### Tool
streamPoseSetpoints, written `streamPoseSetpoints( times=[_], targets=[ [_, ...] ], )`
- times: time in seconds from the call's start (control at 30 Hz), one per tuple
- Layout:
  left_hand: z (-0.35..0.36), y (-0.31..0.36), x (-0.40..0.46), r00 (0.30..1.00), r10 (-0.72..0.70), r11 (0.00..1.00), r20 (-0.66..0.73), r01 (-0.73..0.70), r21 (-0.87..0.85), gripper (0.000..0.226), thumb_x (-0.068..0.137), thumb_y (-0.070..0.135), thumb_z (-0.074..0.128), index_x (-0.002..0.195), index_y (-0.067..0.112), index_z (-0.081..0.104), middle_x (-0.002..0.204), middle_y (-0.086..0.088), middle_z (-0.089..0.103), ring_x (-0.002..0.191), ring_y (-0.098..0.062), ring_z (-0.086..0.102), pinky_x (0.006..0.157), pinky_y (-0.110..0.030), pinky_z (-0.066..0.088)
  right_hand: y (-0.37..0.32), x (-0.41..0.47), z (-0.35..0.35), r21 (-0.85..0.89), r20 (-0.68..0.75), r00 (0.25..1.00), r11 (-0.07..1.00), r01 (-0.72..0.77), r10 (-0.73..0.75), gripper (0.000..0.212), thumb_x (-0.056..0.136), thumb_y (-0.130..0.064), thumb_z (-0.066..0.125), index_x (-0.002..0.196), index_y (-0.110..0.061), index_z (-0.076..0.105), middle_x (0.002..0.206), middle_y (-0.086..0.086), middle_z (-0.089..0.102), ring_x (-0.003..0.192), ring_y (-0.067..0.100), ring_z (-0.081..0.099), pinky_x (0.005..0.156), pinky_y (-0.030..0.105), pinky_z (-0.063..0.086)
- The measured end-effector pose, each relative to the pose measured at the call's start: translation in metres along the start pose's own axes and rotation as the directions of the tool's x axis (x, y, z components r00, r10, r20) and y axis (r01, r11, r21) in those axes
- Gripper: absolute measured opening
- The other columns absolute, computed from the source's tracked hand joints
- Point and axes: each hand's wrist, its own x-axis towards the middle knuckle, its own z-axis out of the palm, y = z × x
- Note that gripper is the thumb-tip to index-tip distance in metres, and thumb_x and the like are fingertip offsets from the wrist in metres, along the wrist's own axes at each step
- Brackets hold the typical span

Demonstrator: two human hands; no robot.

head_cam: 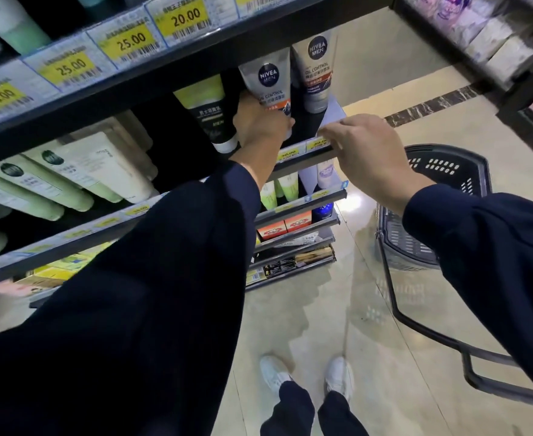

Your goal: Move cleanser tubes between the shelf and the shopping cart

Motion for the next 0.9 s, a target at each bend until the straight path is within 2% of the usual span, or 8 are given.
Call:
streamPoseSetpoints(
  times=[0.07, 0.17, 0.33, 0.43, 0.6, 0.7, 0.8, 0.9],
  targets=[
    [0.003, 0.004, 0.008, 1.0, -0.008, 1.0, 0.012, 0.008, 0.003, 0.057, 0.077, 0.004, 0.086, 0.127, 0.009, 0.059, 0.117, -0.004, 0.068, 0.097, -0.017, 0.069, 0.063, -0.013, 0.05, -0.001, 0.0, -0.001, 0.004, -0.008, 1.0, 1.0, 0.005, -0.005, 0.025, 0.097, -0.002, 0.066, 0.118, -0.013, 0.077, 0.085, 0.013, 0.074, 0.074, 0.037, 0.062, 0.063, 0.039, 0.054],
    [0.006, 0.002, 0.013, 0.999, -0.026, 0.999, 0.023, 0.027, -0.035, 0.058, 0.083, -0.004, 0.08, 0.134, 0.005, 0.055, 0.107, 0.0, 0.057, 0.073, -0.004, 0.058, 0.042, -0.005, 0.041, -0.002, 0.0, -0.002, 0.005, -0.004, 1.0, 1.0, -0.003, 0.003, 0.024, 0.096, -0.001, 0.068, 0.115, -0.011, 0.077, 0.084, 0.013, 0.074, 0.073, 0.036, 0.062, 0.061, 0.034, 0.044],
    [0.014, -0.003, 0.018, 0.998, 0.037, 0.999, -0.051, -0.039, -0.026, 0.073, 0.076, 0.009, 0.089, 0.139, 0.013, 0.053, 0.13, -0.003, 0.066, 0.118, -0.017, 0.064, 0.077, -0.005, 0.037, -0.001, 0.0, 0.001, -0.001, 0.006, 1.0, 1.0, -0.02, 0.02, 0.025, 0.094, 0.002, 0.07, 0.113, -0.011, 0.077, 0.079, 0.012, 0.072, 0.07, 0.036, 0.06, 0.06, 0.034, 0.043],
    [0.017, -0.004, 0.02, 0.997, 0.054, 0.998, -0.049, -0.055, -0.031, 0.072, 0.077, 0.01, 0.089, 0.139, 0.013, 0.052, 0.13, -0.002, 0.066, 0.115, -0.014, 0.063, 0.075, -0.004, 0.034, -0.001, 0.001, 0.002, -0.014, 0.016, 0.999, 0.999, -0.038, 0.038, 0.025, 0.093, 0.001, 0.07, 0.111, -0.013, 0.077, 0.076, 0.009, 0.069, 0.069, 0.033, 0.058, 0.058, 0.033, 0.046],
    [0.016, -0.006, 0.02, 0.998, 0.049, 0.998, -0.039, -0.048, 0.034, 0.071, 0.074, 0.016, 0.09, 0.133, 0.009, 0.051, 0.131, -0.009, 0.065, 0.119, -0.025, 0.064, 0.086, -0.022, 0.046, -0.006, -0.001, -0.002, -0.001, 0.048, 0.996, 0.997, -0.08, 0.08, 0.026, 0.097, -0.005, 0.069, 0.119, -0.016, 0.075, 0.086, 0.008, 0.07, 0.083, 0.031, 0.059, 0.064, 0.042, 0.056],
    [0.01, -0.006, 0.005, 0.995, 0.089, 0.987, -0.037, -0.083, 0.139, 0.069, 0.077, 0.02, 0.088, 0.133, 0.004, 0.05, 0.133, -0.017, 0.061, 0.122, -0.034, 0.061, 0.096, -0.035, 0.05, -0.007, -0.004, -0.007, 0.012, 0.085, 0.995, 0.998, -0.054, 0.053, 0.022, 0.102, -0.015, 0.061, 0.122, -0.013, 0.071, 0.099, 0.009, 0.071, 0.095, 0.031, 0.059, 0.083, 0.046, 0.056],
    [-0.007, -0.007, -0.026, 0.983, 0.183, 0.95, 0.012, -0.18, 0.255, 0.064, 0.086, 0.022, 0.079, 0.139, 0.006, 0.048, 0.137, -0.017, 0.053, 0.125, -0.038, 0.055, 0.102, -0.043, 0.046, -0.01, -0.011, -0.018, -0.044, 0.155, 0.987, 0.998, -0.034, 0.04, 0.037, 0.101, -0.023, 0.058, 0.137, -0.012, 0.058, 0.125, 0.014, 0.065, 0.12, 0.035, 0.054, 0.107, 0.046, 0.044],
    [-0.036, -0.015, -0.068, 0.963, 0.244, 0.88, 0.112, -0.268, 0.392, 0.057, 0.094, 0.022, 0.07, 0.145, 0.013, 0.046, 0.145, -0.012, 0.046, 0.127, -0.034, 0.054, 0.103, -0.042, 0.045, -0.025, -0.031, -0.041, -0.016, 0.161, 0.986, 0.999, -0.032, 0.034, 0.046, 0.099, -0.023, 0.062, 0.142, -0.01, 0.053, 0.141, 0.018, 0.055, 0.135, 0.039, 0.045, 0.114, 0.049, 0.039]
  ],
)
